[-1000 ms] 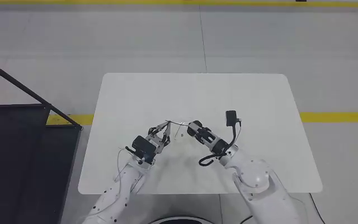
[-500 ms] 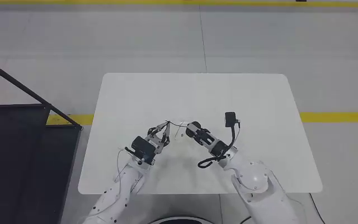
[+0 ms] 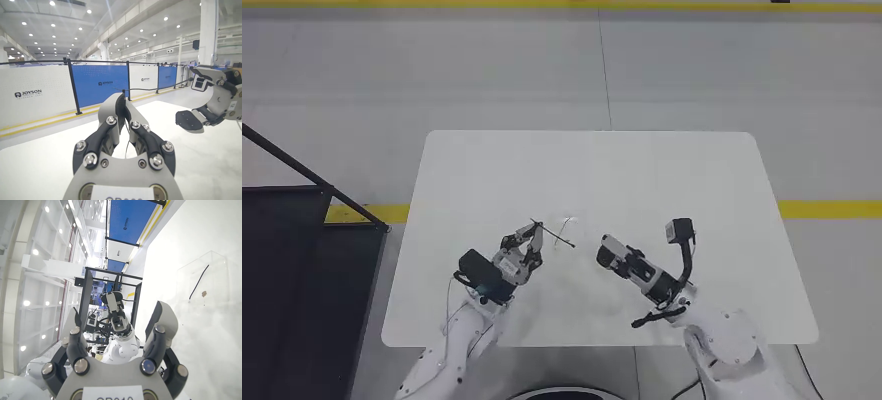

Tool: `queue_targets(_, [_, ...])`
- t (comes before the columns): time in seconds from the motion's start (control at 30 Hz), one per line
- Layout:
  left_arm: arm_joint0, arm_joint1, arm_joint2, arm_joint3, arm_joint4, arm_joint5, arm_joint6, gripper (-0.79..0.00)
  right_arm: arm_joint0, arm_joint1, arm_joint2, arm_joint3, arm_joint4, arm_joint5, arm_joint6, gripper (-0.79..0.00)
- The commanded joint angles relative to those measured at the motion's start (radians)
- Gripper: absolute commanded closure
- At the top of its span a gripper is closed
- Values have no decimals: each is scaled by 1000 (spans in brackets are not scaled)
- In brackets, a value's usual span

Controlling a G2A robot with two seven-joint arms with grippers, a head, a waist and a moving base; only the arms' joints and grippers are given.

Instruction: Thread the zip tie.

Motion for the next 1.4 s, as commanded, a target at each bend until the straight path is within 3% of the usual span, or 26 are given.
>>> queue_targets(0.0, [33, 4, -10, -31, -32, -55, -13, 0, -51, 10, 48, -8, 11, -77, 68, -785])
queue_targets(0.13, [60, 8, -18, -54, -60, -93, -27, 0, -132, 27, 126, 10, 57, -192, 175, -785])
queue_targets(0.53, [60, 8, -18, -55, -61, -91, -32, 0, -132, 27, 126, 10, 57, -192, 175, -785])
queue_targets(0.63, [73, 3, -16, -71, -113, -54, -52, 0, -122, 26, 103, 10, 57, -199, 170, -785])
queue_targets(0.8, [87, -7, -8, -88, -235, -10, -112, 0, -120, 22, 60, 25, 3, -331, 121, -785])
queue_targets(1.0, [66, -15, 24, -57, -150, 68, -106, 0, -140, 17, 20, 21, -79, -457, 32, -785])
queue_targets(1.2, [42, -28, 62, -13, -144, 109, -88, 0, -115, 15, -20, 11, -119, -382, 8, -785])
queue_targets(1.37, [38, -34, 76, -15, -234, 61, -105, 0, -111, 11, -18, 15, -192, -338, -78, -785])
